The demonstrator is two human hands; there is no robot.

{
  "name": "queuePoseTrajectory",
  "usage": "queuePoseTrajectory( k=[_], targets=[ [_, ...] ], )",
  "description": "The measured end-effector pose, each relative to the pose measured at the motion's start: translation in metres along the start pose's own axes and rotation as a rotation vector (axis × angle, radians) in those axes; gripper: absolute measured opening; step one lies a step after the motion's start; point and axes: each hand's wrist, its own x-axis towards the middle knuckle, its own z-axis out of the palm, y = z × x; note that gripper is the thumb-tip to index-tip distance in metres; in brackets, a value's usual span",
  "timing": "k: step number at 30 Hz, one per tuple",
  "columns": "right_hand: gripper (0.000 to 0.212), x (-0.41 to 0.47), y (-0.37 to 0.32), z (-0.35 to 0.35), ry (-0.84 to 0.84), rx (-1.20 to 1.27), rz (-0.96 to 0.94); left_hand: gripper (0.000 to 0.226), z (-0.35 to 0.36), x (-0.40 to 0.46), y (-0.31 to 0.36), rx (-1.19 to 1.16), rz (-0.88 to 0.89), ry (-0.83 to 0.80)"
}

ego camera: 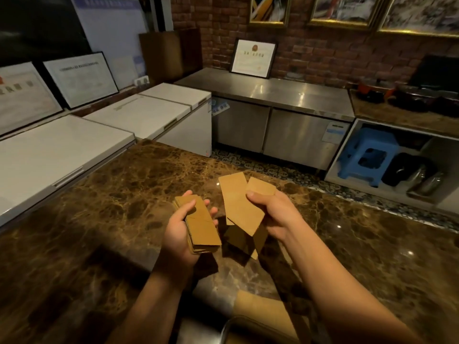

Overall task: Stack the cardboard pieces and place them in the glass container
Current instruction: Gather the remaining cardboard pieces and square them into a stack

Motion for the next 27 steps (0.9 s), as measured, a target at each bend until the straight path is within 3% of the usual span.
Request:
queuePoseTrajectory(
  k=[7,13,15,19,21,23,25,27],
  targets=[
    [0.038,-0.083,-0.035,-0.044,-0.032,0.057,-0.134,0.049,0.068,-0.038,-0.018,0.043,-0.111,-0.279],
    [0.035,-0.124,-0.046,-0.062,0.025,-0.061,-0.353,0.031,0.088,-0.054,-0.027,0.109,-0.152,-0.25],
    [0.034,-0.132,-0.047,-0.065,0.026,-0.141,-0.513,0.029,0.091,-0.056,-0.027,0.135,-0.147,-0.257],
    [0.036,-0.143,-0.042,-0.067,-0.12,-0.714,-1.085,0.034,0.095,-0.065,-0.022,0.208,-0.177,-0.289],
    [0.032,-0.141,-0.035,-0.066,-0.162,-1.045,-1.203,0.043,0.093,-0.069,-0.021,0.278,-0.176,-0.355],
    [0.029,-0.137,-0.03,-0.065,-0.185,-1.163,-1.218,0.053,0.089,-0.071,-0.021,0.428,-0.14,-0.403],
    [0.027,-0.134,-0.029,-0.067,-0.188,-1.101,-1.207,0.063,0.085,-0.07,-0.02,0.503,-0.1,-0.412],
    [0.033,-0.135,-0.034,-0.068,-0.123,-0.869,-1.069,0.064,0.083,-0.069,-0.019,0.309,-0.102,-0.489]
  ],
)
